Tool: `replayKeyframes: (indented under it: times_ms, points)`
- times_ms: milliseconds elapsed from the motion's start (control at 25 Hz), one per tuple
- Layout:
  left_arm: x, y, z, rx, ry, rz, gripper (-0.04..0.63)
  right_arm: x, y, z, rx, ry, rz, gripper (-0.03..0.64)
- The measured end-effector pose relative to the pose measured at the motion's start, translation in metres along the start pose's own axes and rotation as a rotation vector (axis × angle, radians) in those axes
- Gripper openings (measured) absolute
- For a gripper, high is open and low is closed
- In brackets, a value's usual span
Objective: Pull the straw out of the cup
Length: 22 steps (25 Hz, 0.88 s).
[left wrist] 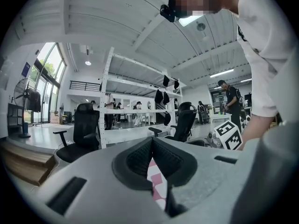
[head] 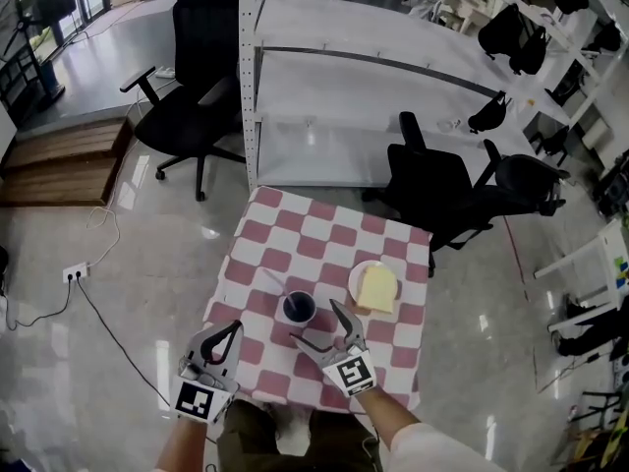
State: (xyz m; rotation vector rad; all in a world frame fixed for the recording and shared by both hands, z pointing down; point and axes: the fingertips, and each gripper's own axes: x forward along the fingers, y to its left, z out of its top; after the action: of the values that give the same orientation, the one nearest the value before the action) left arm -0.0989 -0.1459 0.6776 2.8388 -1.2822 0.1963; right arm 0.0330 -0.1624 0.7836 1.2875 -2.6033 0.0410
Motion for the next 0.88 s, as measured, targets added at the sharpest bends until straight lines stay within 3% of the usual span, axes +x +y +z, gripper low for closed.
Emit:
replayKeyframes:
  times_ms: [400,880]
  points:
    - [0.005,0.006,-0.028,0.011,0.009,0.011,0.003,0.03,-0.002,-0.041,-0.013,0.022,0.018,0.48]
    - [0.002,0.013,-0.052,0.025,0.015,0.022,0.003,0.051,0.0,-0.061,-0.013,0.013,0.023,0.474]
